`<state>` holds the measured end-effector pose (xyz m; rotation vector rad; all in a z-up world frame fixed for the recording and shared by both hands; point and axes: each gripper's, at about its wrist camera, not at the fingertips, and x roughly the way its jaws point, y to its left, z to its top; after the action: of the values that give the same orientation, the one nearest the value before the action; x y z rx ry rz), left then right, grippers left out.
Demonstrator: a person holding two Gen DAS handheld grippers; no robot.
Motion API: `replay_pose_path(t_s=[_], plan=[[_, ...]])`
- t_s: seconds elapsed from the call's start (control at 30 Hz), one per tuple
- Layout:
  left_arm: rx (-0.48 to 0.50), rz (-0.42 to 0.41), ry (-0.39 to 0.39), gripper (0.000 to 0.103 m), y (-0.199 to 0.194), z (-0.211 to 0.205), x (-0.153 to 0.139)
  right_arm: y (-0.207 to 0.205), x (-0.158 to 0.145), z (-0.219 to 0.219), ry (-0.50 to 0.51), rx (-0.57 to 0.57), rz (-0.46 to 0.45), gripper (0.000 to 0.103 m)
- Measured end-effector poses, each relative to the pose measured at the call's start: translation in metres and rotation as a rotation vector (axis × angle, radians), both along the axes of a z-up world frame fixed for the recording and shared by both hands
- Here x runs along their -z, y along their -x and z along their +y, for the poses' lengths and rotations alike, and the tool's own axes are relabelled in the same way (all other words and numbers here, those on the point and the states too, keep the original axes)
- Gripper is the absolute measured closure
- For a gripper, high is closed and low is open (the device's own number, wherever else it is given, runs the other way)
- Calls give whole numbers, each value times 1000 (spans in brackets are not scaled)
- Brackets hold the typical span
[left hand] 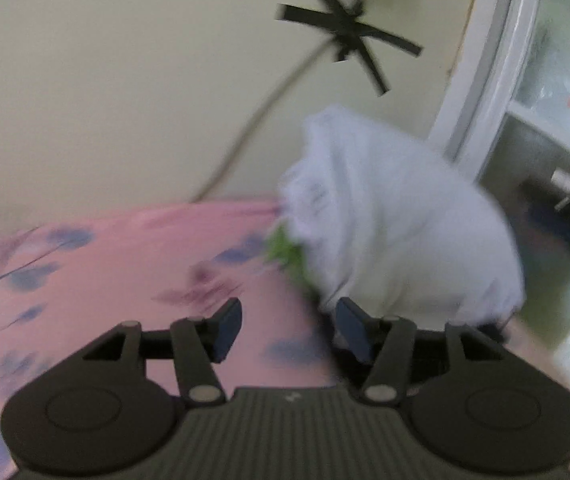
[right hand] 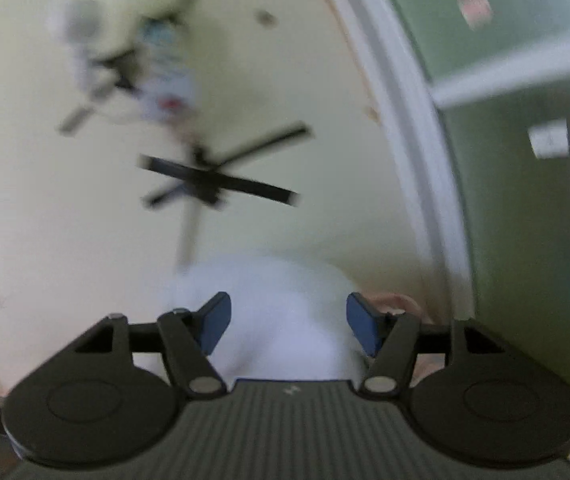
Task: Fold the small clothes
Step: 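Place the folded T-shirt onto the black garment and open both grippers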
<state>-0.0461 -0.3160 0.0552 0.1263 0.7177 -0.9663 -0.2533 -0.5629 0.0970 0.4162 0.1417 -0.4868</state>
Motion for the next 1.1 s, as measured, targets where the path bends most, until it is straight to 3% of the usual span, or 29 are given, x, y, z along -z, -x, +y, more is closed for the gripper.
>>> replay_pose_path(t_s=[0.13,0.27,0.43,0.57,0.73,0.83,0.97,1.1], plan=[[-124,-24,-78,49,9,59,20,-1,1,56,-29,-209,2,45],[-262,-53,-129,49,23,132,36,-31,29,123,-79,-420,103,45],[-437,-109,-196,47,29,208,38,-73,56,193,-82,-548,237,45],[-528,-145,-203,34,30,233,38,-83,73,231,-84,-581,281,44],[-621,-112,-215,9,24,240,41,-87,83,268,55,-522,384,31],[-654,-122,-246,3,24,233,42,-87,87,271,83,-500,419,30],[-666,-88,-230,0,20,239,44,-96,89,288,181,-483,486,24],[-668,-88,-230,0,21,240,44,-96,89,285,177,-478,494,20]])
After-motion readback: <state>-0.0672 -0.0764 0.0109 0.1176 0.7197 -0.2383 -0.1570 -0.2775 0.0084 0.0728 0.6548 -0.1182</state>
